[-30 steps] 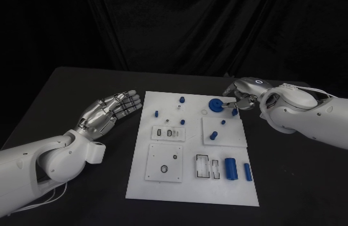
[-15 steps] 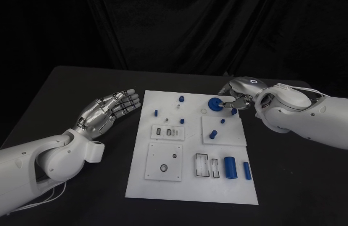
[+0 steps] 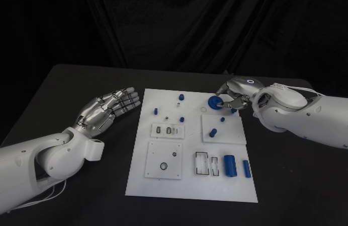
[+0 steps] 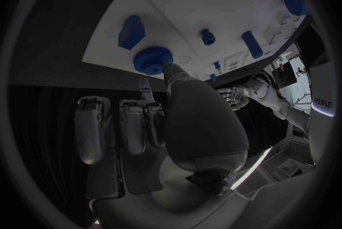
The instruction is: Assemble the parts on the task board
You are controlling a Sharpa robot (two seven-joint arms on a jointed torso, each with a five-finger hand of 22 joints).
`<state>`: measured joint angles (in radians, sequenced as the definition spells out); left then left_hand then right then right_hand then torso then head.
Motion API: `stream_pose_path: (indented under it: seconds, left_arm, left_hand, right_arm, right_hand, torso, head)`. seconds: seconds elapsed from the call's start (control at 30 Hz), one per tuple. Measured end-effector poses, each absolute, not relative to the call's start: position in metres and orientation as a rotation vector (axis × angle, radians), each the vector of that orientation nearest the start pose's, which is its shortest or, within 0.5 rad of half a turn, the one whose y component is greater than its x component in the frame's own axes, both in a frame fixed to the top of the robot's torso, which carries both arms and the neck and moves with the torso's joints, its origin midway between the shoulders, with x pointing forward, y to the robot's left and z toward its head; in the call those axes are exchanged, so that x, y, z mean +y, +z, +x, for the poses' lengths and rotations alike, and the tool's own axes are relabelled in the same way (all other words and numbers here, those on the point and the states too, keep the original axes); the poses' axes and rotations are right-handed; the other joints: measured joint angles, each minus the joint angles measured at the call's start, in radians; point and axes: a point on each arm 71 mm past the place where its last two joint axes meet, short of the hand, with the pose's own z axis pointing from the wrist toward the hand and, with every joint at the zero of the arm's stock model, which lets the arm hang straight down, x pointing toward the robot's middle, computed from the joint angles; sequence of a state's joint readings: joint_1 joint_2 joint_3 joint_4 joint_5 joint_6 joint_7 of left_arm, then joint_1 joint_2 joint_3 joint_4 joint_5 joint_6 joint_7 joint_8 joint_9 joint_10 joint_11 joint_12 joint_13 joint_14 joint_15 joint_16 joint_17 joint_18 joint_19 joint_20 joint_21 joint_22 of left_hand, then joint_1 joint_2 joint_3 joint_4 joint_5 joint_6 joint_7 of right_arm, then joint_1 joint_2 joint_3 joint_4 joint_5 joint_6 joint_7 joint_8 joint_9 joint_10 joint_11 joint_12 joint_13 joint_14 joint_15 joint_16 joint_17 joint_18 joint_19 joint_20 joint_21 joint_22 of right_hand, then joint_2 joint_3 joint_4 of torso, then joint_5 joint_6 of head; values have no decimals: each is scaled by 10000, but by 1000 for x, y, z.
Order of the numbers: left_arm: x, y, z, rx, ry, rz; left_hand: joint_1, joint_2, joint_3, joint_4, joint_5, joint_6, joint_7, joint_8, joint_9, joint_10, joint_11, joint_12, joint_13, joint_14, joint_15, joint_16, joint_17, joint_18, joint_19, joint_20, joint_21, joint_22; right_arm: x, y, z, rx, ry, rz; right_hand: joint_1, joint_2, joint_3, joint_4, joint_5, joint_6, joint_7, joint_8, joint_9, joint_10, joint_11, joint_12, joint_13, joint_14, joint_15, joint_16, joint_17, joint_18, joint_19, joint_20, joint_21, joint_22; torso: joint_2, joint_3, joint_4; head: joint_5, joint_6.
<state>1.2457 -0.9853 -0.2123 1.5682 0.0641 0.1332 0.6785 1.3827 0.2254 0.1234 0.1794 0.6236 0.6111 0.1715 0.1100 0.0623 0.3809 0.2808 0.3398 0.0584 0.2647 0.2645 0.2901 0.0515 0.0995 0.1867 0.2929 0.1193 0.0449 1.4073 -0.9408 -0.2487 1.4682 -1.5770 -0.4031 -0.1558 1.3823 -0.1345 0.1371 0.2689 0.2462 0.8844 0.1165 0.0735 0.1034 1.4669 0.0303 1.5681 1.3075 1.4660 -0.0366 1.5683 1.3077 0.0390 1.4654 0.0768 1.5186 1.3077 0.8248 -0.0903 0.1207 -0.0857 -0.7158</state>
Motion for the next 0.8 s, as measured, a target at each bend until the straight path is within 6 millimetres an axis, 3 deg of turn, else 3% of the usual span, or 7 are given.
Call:
stream_pose_path:
  seconds: [0.13, 0.27, 0.53, 0.8]
  left_arm:
    - [252, -192, 452, 13654, -19818, -10222]
    - [252, -192, 452, 13654, -19818, -10222]
    - [252, -192, 452, 13655, -19827, -10221]
    - [253, -192, 453, 13651, -19816, -10220]
  left_hand:
    - [0, 0, 0, 0, 0, 0, 0, 0, 0, 0, 0, 0, 0, 0, 0, 0, 0, -1, 0, 0, 0, 0]
    - [0, 0, 69, 13, 0, 0, 0, 0, 0, -35, 33, 0, 0, 0, 0, 0, 0, 0, 0, 0, 0, 0]
    - [0, 0, 69, 13, 0, 0, 0, 0, 0, -39, 37, 0, 0, 0, 0, 0, -1, 0, 0, 0, 0, 0]
    - [0, 0, 69, 13, 0, 0, 0, 0, -1, -39, 37, 0, 0, 0, 0, 0, -2, 0, 0, 0, 0, 0]
  right_arm:
    - [-272, -154, 504, 15535, 3308, -2573]
    - [-271, -154, 505, 15551, 3274, -2638]
    - [-270, -156, 507, 15646, 3168, -2704]
    - [-268, -158, 509, 15665, 3125, -2705]
  right_hand:
    - [9, -9, 2, -8, 20, 0, 0, 0, 12, 0, 0, 0, 0, 0, 0, 0, 0, 0, 0, 0, 0, -1]
    - [158, 34, 77, -163, 729, 0, 0, 0, 99, 0, 0, 0, -1, 0, 0, 0, -1, 0, 0, 0, 0, -1]
    - [260, 57, 177, -320, 1566, 458, 4, 265, 314, 0, 0, 0, -2, 0, 0, 0, -1, 0, 0, 0, -1, -1]
    - [257, 54, 245, -443, 1754, 755, -36, 478, 482, -1, 0, 0, 1, 0, 0, 0, -1, 0, 0, 0, -1, -2]
  torso:
    - [0, 0, 0]
    - [2, 1, 3]
    - [2, 3, 4]
    - [0, 5, -2]
  head:
    - [-23, -17]
    - [-29, -35]
    - [-11, -84]
    - [8, -117]
